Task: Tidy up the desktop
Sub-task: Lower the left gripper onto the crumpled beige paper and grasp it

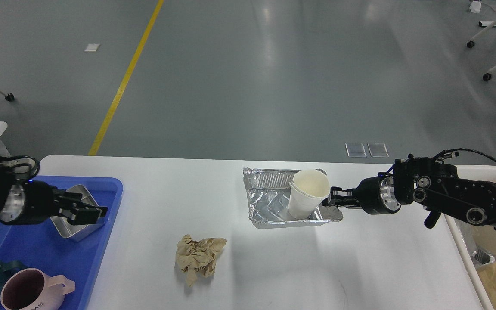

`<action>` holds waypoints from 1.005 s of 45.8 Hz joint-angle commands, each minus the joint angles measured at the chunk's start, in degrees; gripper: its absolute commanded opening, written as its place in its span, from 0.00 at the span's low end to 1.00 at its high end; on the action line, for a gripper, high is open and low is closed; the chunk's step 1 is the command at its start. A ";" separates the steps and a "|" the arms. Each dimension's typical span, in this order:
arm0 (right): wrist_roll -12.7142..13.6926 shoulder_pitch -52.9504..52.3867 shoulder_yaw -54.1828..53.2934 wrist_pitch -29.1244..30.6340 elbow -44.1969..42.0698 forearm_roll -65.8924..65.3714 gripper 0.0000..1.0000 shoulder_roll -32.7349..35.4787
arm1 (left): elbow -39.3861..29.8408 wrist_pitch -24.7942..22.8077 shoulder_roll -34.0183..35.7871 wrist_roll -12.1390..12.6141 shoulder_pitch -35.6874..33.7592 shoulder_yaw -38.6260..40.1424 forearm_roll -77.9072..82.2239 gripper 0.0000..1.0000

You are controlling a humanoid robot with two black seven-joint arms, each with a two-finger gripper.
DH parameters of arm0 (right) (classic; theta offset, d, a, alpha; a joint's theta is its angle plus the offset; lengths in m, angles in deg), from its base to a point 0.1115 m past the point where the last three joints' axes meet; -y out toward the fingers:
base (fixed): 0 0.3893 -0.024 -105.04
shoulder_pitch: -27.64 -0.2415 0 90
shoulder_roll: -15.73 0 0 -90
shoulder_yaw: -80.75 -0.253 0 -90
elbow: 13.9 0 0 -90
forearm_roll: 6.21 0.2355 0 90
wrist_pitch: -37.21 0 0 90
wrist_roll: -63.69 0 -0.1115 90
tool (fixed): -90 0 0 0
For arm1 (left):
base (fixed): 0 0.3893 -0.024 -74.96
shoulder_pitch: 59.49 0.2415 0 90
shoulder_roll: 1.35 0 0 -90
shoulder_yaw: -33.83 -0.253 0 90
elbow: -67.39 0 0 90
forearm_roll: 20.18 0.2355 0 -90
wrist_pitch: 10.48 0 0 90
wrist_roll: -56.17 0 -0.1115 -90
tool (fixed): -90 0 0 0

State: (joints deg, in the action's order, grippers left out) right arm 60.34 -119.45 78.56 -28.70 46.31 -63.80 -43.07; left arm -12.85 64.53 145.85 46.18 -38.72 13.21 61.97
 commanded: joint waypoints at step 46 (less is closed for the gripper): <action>-0.08 0.13 0.44 0.00 -0.18 -0.16 0.00 0.36 | 11.06 1.72 -27.39 0.76 8.05 -0.30 -1.20 0.90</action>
State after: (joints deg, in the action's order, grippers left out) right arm 60.32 -119.31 78.99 -28.70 46.12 -63.95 -42.73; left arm -4.21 66.24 120.96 46.95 -31.23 12.83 61.06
